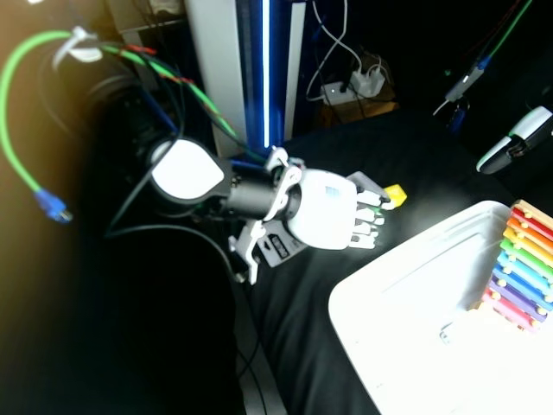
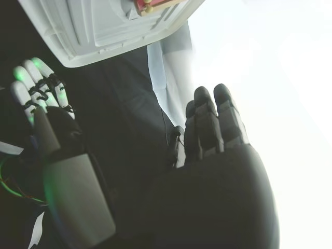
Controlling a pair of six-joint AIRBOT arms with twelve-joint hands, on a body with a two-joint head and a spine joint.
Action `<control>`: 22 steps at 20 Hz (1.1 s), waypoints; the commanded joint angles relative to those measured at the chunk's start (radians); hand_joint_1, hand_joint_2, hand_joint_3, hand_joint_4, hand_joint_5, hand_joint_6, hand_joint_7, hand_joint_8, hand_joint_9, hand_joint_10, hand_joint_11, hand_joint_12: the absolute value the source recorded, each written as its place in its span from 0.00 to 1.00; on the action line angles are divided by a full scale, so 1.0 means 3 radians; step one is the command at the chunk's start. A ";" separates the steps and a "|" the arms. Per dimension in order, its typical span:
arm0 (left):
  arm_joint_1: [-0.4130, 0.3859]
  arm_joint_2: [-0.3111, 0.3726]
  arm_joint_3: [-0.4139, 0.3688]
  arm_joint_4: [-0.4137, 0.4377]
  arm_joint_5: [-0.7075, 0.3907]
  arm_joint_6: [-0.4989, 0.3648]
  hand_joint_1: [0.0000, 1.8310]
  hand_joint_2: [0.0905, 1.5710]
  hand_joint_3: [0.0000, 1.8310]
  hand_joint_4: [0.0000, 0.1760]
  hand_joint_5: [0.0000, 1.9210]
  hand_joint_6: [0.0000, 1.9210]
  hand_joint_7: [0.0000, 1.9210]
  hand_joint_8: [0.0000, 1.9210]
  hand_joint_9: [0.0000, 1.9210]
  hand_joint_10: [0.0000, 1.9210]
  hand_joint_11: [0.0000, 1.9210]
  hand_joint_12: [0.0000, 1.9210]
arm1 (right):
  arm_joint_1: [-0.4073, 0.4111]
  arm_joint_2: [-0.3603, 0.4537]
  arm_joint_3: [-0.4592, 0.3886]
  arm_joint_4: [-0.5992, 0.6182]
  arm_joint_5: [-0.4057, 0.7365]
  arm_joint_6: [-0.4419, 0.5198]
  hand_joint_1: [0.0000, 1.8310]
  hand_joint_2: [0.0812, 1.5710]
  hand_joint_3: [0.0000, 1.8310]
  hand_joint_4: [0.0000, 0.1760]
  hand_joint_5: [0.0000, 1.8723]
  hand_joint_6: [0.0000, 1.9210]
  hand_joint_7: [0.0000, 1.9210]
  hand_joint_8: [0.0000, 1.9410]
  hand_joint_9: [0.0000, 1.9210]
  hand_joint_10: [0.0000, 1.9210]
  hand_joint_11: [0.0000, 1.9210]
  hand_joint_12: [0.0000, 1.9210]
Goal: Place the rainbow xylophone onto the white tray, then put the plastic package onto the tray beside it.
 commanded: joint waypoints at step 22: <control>0.0039 0.0034 -0.0019 -0.0197 -0.0353 0.0007 0.48 0.43 0.00 1.00 0.01 0.00 0.14 0.00 0.21 0.00 0.02 0.44 | -0.0090 -0.0083 0.0091 0.0156 -0.0029 0.0013 0.73 0.56 0.00 0.00 0.14 0.00 0.28 0.39 0.47 0.60 0.44 0.71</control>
